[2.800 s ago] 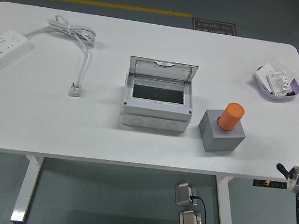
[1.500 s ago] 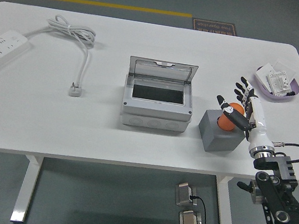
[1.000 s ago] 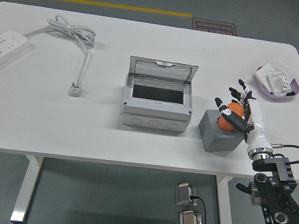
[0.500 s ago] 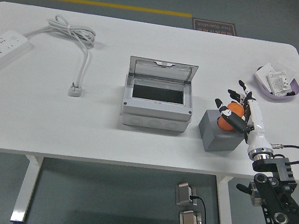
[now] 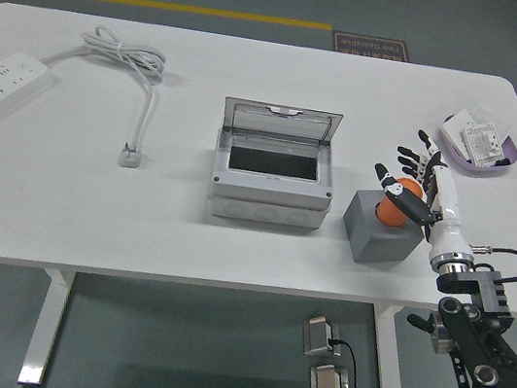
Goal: Fetch the battery,place it into the box,close the lid of the box
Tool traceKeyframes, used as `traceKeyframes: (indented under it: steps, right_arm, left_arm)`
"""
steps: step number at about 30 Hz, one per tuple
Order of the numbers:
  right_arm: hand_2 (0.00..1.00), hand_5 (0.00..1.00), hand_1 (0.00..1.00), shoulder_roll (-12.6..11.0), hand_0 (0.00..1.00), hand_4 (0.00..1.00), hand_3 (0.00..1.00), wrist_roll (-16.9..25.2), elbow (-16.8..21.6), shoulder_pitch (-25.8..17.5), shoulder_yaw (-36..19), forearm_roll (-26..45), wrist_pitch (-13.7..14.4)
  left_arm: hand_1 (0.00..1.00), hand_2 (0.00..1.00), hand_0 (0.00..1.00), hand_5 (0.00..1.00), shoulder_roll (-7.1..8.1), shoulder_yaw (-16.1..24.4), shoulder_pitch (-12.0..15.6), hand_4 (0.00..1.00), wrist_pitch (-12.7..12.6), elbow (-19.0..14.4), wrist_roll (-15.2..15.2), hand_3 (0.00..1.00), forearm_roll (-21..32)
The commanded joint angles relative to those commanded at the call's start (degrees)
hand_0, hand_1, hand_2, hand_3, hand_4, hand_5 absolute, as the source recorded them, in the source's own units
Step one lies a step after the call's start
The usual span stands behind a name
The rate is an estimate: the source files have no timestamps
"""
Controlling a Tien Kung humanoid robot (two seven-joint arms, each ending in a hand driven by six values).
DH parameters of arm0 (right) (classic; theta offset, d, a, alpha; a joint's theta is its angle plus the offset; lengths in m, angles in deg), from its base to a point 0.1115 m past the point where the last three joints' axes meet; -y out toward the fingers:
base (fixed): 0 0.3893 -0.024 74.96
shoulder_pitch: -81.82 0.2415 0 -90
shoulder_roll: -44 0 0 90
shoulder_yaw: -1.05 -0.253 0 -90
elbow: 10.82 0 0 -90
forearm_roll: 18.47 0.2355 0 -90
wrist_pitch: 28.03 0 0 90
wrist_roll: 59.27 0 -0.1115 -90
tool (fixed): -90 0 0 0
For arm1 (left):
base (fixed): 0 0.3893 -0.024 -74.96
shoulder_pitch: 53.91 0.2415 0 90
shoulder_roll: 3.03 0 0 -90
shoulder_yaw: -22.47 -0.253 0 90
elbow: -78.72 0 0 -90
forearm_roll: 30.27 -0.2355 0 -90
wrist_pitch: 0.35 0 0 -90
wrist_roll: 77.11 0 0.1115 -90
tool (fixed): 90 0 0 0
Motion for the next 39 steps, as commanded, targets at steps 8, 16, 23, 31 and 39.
traceKeyframes:
  steps: [8,16,23,31,39]
  right_arm:
    - [0.828,0.262,0.824,0.8,0.842,0.829,0.959,5.2,-1.7,0.5,1.9,3.9,4.7]
    - [0.809,0.37,0.808,1.2,0.835,0.892,0.928,7.6,-2.7,0.9,3.4,5.0,6.8]
    - [0.805,0.441,0.808,1.4,0.849,0.932,0.929,7.5,-3.5,1.0,4.6,4.9,6.8]
    - [0.809,0.449,0.806,1.4,0.847,0.934,0.933,7.0,-4.2,0.9,5.4,4.6,6.9]
    - [0.795,0.347,0.796,1.4,0.833,0.866,0.928,6.3,-4.8,0.6,5.8,4.4,6.7]
  left_arm:
    - [0.646,0.649,0.614,0.195,-0.1,0.1,-0.1,0.789,0.0,0.0,0.0,0.638,-0.3]
    - [0.646,0.649,0.612,0.181,-0.2,0.3,0.0,0.793,0.1,0.0,-0.1,0.638,-0.6]
    - [0.646,0.649,0.613,0.171,-0.38,0.4,-0.1,0.79,0.1,0.0,0.0,0.638,-0.9]
    - [0.646,0.648,0.612,0.164,-0.47,0.5,-0.2,0.791,0.2,0.0,-0.1,0.639,-1.4]
    - [0.646,0.648,0.611,0.153,-0.49,0.6,-0.3,0.792,0.2,0.0,-0.1,0.639,-1.7]
